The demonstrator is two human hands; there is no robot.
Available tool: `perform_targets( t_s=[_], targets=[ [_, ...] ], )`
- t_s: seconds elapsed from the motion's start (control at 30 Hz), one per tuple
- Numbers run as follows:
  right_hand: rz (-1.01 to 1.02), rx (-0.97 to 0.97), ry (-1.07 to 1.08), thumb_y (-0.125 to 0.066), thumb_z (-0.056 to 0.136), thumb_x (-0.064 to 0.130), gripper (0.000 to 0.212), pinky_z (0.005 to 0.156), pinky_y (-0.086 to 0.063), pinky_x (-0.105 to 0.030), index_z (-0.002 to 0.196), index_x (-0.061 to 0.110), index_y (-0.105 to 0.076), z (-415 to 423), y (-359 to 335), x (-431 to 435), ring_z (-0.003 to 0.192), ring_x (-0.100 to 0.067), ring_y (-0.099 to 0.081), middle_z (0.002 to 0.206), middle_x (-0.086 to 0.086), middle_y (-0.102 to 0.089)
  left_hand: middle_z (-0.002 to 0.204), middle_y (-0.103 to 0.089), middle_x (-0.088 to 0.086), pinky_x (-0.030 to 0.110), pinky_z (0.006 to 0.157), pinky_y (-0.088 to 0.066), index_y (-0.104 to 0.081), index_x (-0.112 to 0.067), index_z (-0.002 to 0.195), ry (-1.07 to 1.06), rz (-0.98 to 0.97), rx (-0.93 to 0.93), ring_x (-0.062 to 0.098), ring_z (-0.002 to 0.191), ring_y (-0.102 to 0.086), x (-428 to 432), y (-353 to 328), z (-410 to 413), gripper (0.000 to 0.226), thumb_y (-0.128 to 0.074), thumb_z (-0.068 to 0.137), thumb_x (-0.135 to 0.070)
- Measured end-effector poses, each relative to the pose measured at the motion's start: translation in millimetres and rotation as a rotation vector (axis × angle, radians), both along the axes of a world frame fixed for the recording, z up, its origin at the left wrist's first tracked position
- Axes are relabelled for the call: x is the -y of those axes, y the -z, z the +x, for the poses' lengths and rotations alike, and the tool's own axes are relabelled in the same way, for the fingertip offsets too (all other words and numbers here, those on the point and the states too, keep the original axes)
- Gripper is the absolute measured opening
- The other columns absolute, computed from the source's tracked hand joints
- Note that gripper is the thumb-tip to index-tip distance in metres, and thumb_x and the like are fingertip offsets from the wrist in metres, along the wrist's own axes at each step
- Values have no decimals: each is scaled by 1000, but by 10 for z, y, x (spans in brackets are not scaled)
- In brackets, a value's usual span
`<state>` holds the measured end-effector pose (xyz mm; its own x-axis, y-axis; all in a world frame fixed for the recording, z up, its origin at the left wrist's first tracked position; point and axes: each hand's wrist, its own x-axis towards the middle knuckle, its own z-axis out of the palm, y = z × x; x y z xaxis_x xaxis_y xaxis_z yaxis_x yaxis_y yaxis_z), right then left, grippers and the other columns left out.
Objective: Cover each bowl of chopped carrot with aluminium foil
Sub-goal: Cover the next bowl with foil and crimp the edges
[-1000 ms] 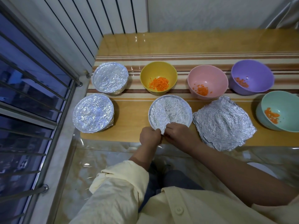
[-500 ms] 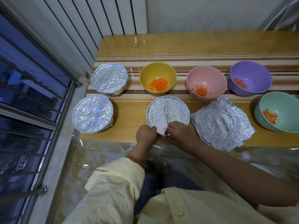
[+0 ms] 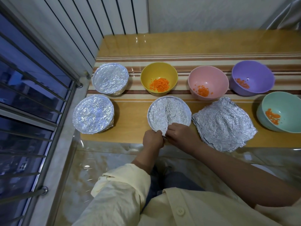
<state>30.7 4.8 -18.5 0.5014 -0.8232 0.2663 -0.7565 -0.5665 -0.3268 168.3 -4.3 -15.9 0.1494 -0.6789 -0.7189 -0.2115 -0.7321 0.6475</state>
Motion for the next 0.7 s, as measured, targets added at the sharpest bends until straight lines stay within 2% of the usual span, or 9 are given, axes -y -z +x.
perform_targets(
  t_s=[0.07, 0.17, 0.27, 0.33, 0.4, 0.47, 0.57, 0.63, 0.7],
  targets=[
    [12, 5, 13, -46, 85, 22, 29, 47, -36, -30, 63, 9, -60, 1, -6, 4, 58, -20, -52, 64, -4, -54, 69, -60, 12, 48, 78, -58, -55, -12, 65, 0, 12, -12, 31, 69, -60, -10, -24, -7, 23, -57, 87, -16],
    [21, 20, 27, -46, 84, 23, 31, 45, -37, -29, 61, 8, -60, 18, -32, 6, 57, -20, -53, 63, -4, -54, 63, -58, 18, 41, 62, -48, -56, -5, 59, -43, -16, -42, 30, 57, -54, -22, -14, 5, 31, -54, 89, -15],
    [14, 23, 28, -50, 84, 20, 27, 46, -38, -28, 62, 9, -61, 35, -38, 5, 57, -20, -53, 63, -4, -54, 64, -59, 18, 35, 57, -48, -59, 0, 67, -31, 4, -52, 32, 61, -59, -52, -10, -3, 33, -53, 96, -16],
    [32, 23, 23, -67, 78, 11, 18, 46, -38, -28, 62, 8, -61, 41, -33, 5, 57, -21, -53, 63, -5, -54, 65, -61, 20, 41, 63, -50, -58, -1, 61, -11, -11, -28, 39, 67, -63, -37, 1, -2, 34, -50, 93, -11],
    [62, 20, 35, -78, 70, 6, 19, 46, -39, -29, 62, 7, -61, 54, -27, 11, 57, -22, -54, 63, -6, -55, 65, -63, 22, 50, 70, -55, -58, -5, 55, 23, -15, 8, 47, 72, -67, -21, -3, -4, 32, -51, 84, -18],
    [79, 21, 38, -80, 69, 6, 19, 46, -40, -29, 63, 7, -62, 65, -24, 19, 58, -23, -56, 64, -6, -56, 70, -63, 18, 52, 80, -57, -57, -10, 60, 42, -12, 25, 43, 75, -67, -10, 13, 7, 26, -51, 80, -24],
    [56, 37, 51, -82, 71, 13, 17, 49, -42, -29, 69, 7, -66, 34, -33, 22, 62, -23, -57, 68, -6, -58, 84, -64, 14, 51, 88, -59, -55, -15, 71, 56, -17, 47, 32, 79, -64, 20, 38, 30, 21, -53, 91, -22],
    [20, 36, 65, -80, 72, 18, 17, 52, -41, -28, 74, 7, -67, -33, -55, 8, 65, -23, -57, 72, -6, -59, 86, -70, 23, 54, 84, -59, -59, -10, 70, 53, -34, 44, 38, 83, -70, 62, 76, 66, 22, -53, 83, -27],
    [4, 8, 49, -75, 74, 15, 12, 52, -41, -30, 73, 8, -66, -97, -59, -8, 65, -25, -57, 72, -6, -59, 83, -70, 32, 61, 79, -57, -60, -6, 59, 76, -66, 74, 46, 82, -70, 113, 242, 119, 30, -49, 68, -33]
  ],
)
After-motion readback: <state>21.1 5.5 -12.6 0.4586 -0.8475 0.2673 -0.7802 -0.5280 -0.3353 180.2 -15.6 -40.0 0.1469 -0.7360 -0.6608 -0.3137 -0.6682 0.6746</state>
